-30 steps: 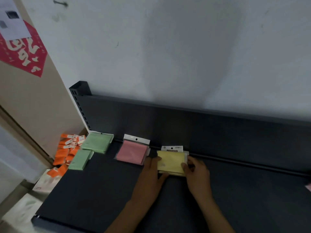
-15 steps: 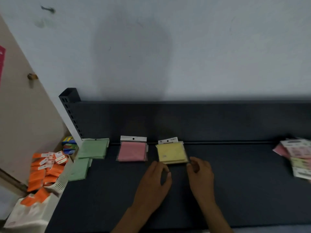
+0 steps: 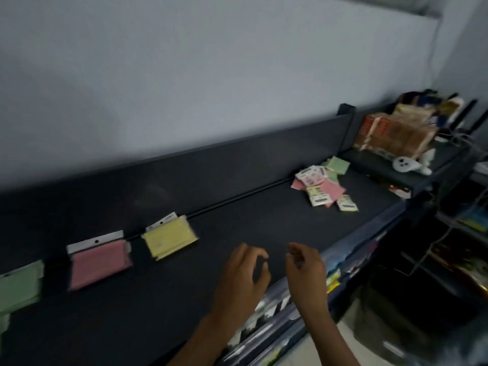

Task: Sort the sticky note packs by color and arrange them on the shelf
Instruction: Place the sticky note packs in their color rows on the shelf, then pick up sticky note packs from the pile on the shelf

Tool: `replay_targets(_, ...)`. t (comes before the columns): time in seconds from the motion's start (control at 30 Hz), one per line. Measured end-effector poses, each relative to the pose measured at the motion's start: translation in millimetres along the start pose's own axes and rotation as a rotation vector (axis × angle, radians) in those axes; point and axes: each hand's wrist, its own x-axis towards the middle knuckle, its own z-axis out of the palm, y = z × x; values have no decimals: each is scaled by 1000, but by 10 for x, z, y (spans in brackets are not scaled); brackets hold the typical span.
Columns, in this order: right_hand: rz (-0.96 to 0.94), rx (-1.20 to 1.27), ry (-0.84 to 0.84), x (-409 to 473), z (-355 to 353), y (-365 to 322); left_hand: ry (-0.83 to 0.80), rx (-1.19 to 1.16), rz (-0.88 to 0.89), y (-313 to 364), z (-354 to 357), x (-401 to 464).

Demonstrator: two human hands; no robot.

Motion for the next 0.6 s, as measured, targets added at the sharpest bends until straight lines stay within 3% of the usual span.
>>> replay_targets(0.3,131,-27,97,442,-783,536,-150,-154,55,464,1032,487)
replay_targets(0.6,155,-76,78,1113,-1292,1050,-243,-171,6,811,1946,1010)
